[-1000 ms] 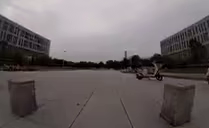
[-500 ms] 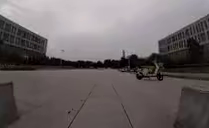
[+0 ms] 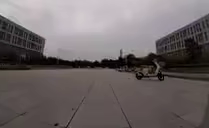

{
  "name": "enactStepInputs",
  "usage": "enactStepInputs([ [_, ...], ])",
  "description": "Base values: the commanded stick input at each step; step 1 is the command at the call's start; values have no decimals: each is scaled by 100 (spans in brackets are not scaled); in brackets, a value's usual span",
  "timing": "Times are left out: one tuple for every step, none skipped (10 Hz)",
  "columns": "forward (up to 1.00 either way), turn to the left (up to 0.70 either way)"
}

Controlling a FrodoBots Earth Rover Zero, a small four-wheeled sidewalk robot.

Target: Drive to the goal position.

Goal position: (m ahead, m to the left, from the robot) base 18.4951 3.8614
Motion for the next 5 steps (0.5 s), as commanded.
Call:
enactStepInputs([
  [70, -10],
  [70, -10],
  [70, -10],
  [70, -10],
  [70, -11],
])
